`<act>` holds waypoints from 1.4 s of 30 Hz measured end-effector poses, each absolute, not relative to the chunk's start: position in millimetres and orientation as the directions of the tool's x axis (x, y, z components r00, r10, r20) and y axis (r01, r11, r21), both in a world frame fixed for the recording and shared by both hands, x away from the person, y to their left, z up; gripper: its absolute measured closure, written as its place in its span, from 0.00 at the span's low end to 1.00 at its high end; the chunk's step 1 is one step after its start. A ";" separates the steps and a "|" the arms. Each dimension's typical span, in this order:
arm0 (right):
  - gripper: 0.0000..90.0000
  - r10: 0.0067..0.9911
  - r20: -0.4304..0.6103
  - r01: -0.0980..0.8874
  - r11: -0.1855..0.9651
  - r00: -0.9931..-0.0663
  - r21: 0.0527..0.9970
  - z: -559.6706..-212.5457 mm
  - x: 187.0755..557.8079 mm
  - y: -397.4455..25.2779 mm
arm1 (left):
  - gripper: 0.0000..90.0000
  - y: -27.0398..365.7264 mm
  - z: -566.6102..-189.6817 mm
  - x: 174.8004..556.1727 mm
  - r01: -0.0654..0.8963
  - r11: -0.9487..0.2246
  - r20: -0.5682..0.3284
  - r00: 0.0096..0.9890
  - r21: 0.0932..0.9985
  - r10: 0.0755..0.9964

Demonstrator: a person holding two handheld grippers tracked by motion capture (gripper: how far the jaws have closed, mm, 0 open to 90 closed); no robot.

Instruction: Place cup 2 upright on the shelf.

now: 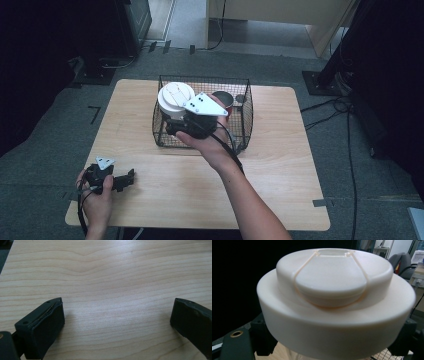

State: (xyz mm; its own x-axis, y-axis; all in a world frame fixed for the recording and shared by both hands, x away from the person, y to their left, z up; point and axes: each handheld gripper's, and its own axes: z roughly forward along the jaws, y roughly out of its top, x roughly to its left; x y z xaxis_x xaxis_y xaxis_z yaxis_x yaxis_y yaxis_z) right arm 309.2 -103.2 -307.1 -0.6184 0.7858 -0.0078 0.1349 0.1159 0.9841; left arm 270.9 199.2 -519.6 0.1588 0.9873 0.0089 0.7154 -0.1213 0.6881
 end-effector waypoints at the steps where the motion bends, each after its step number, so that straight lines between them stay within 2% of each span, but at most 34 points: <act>1: 0.18 0.787 -0.011 0.131 0.116 -0.617 0.985 -306.0 310.7 -103.1 | 0.00 199.1 -519.6 270.9 0.716 -0.121 0.009 0.159 0.688 0.987; 26: 0.18 0.825 0.013 0.162 0.095 -0.565 0.982 -313.0 361.3 -100.6 | 0.00 199.3 -519.5 270.9 0.716 -0.123 0.011 0.160 0.688 0.987; 42: 0.18 0.853 0.003 0.231 0.138 -0.522 0.963 -348.9 396.7 -89.0 | 0.00 199.2 -519.6 270.9 0.715 -0.121 0.009 0.158 0.689 0.987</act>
